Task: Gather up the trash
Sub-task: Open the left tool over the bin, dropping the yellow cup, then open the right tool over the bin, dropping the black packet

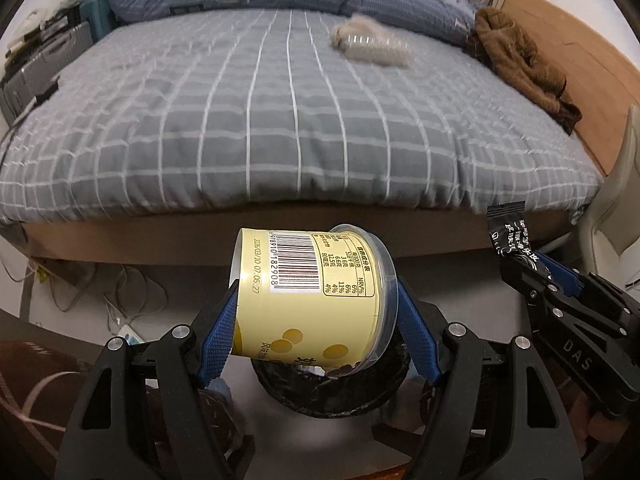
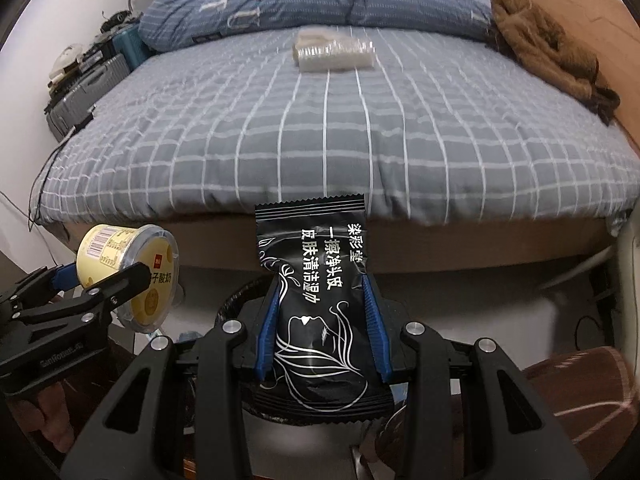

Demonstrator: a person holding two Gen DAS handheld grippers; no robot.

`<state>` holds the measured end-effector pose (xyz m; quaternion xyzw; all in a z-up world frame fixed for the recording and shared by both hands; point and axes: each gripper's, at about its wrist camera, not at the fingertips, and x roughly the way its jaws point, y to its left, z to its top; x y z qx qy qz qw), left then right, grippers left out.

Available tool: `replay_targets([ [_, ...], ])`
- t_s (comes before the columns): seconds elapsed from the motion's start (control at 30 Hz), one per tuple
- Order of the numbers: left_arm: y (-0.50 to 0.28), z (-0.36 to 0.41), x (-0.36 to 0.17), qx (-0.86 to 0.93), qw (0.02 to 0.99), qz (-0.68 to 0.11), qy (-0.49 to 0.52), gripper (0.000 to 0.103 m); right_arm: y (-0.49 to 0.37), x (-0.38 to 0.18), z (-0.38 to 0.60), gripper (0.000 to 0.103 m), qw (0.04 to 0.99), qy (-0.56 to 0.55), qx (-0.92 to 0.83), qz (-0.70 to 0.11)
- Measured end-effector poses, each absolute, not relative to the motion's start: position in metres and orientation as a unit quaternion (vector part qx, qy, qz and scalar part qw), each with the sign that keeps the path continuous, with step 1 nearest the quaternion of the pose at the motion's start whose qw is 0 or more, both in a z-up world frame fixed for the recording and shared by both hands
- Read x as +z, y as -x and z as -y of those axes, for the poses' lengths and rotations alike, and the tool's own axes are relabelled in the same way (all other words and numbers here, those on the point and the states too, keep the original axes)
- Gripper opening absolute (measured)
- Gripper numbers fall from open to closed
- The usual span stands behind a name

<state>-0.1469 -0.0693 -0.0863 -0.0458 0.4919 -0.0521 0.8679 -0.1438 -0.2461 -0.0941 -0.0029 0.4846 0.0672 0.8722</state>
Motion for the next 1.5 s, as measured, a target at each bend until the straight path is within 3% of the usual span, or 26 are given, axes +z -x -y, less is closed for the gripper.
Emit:
replay_targets([
  [0.33, 0.112, 0.083, -0.157, -0.050, 0.840, -0.540, 0.026, 0.071, 0.116, -0.158, 0.251, 0.037, 0.840, 0.002, 0.049, -0.540],
  [0.7, 0.098, 0.109, -0.197, -0.071, 0.818, -0.570, 0.007, 0.071, 0.110, -0.188, 0.274, 0.037, 0.827, -0.008, 0.024, -0.562],
  [0.77, 0.097, 0.113, -0.199, -0.071, 0.819, -0.569, -0.001, 0.073, 0.109, -0.191, 0.276, 0.037, 0.826, -0.009, 0.021, -0.563],
  [0.83, 0.097, 0.115, -0.200, -0.066, 0.821, -0.567, -0.010, 0.088, 0.109, -0.193, 0.275, 0.037, 0.825, -0.009, 0.021, -0.564],
  [0.97, 0.098, 0.108, -0.196, -0.063, 0.825, -0.561, -0.004, 0.096, 0.109, -0.192, 0.263, 0.037, 0.826, -0.008, 0.030, -0.563],
  [1.5, 0.107, 0.016, -0.179, 0.017, 0.835, -0.549, 0.023, 0.097, 0.098, -0.207, 0.188, 0.038, 0.813, 0.032, 0.085, -0.575],
])
